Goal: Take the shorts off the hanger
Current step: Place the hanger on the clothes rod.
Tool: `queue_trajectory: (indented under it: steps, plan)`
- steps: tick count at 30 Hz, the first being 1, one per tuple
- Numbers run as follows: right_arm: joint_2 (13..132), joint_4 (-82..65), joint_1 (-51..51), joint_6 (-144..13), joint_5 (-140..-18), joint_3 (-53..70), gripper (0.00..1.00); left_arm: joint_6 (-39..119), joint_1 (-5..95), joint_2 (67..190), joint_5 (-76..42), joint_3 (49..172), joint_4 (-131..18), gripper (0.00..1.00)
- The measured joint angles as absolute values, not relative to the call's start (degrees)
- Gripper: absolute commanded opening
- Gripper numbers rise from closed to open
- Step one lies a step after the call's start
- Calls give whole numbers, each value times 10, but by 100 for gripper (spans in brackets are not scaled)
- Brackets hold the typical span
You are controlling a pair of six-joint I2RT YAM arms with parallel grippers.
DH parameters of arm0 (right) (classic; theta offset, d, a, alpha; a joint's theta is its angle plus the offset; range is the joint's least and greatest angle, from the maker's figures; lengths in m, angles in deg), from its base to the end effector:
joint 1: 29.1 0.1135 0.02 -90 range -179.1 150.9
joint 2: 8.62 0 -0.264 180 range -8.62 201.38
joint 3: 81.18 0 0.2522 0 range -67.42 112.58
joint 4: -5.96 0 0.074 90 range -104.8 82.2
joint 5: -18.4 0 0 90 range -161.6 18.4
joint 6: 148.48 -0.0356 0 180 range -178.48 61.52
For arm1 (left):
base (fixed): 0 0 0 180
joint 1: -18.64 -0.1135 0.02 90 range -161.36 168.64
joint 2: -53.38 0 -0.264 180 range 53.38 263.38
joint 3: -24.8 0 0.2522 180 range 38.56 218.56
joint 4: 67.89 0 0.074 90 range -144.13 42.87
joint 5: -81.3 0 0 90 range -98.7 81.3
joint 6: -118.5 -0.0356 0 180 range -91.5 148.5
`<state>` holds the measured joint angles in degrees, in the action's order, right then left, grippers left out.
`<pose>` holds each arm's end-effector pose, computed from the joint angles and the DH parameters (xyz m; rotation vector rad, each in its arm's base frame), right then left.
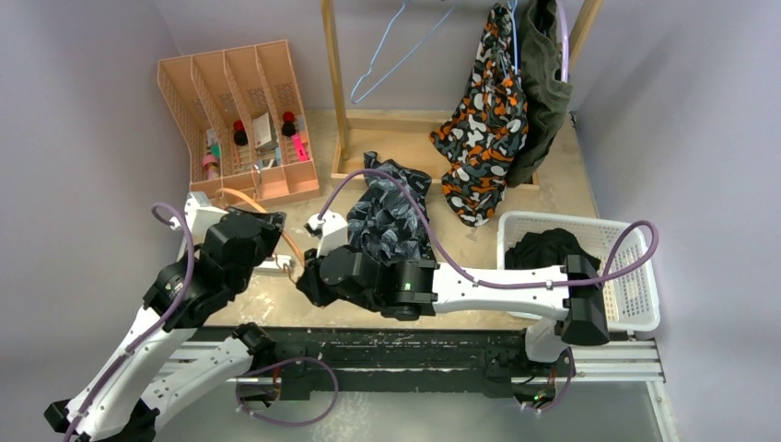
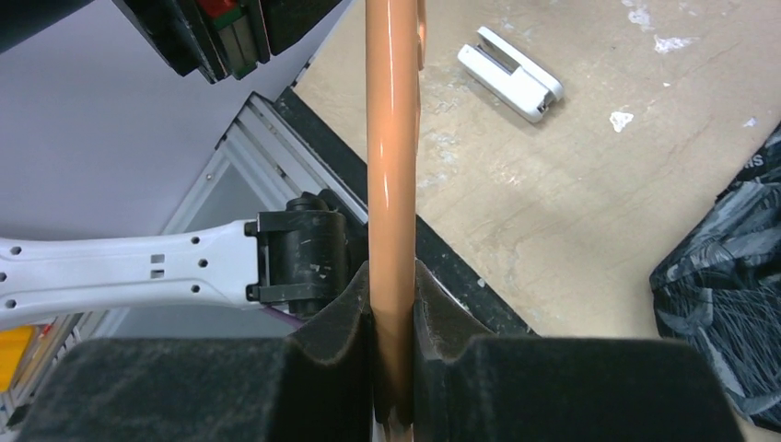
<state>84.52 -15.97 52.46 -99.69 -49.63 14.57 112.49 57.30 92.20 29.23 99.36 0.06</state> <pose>0.0700 0.3812 0.3532 -0.4353 1.9899 1.0685 0.0960 -0.0487 0.3719 -1.1375 1.7249 -0.6482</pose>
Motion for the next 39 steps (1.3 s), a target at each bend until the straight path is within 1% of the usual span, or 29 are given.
queue_trajectory:
  steps: [1, 5, 7, 9, 12, 18, 23, 26, 31, 39]
  plan:
    - [842, -164, 525, -999, -492, 146, 0, 1124, 573, 922, 287, 994, -5, 0]
    - [828, -190, 527, -1012, -478, 146, 0, 1118, 573, 922, 257, 988, -29, 12]
    - [821, -207, 529, -1024, -468, 146, 0, 1108, 573, 922, 239, 984, -45, 30]
    - [813, -234, 529, -1045, -450, 146, 0, 1088, 573, 920, 221, 976, -61, 39]
    - [802, -282, 522, -1076, -423, 135, 0, 1068, 573, 910, 202, 970, -78, 48]
    - [766, -345, 516, -1122, -394, 89, 0, 1050, 573, 896, 189, 969, -91, 53]
    - [713, -364, 516, -1152, -382, 54, 0, 1036, 573, 893, 194, 969, -85, 55]
    - [671, -370, 516, -1170, -372, 32, 0, 1025, 573, 892, 205, 970, -79, 61]
    - [620, -390, 516, -1194, -349, 21, 0, 1003, 573, 892, 218, 972, -64, 74]
    - [604, -505, 516, -1248, -313, 31, 0, 950, 573, 896, 241, 972, -50, 77]
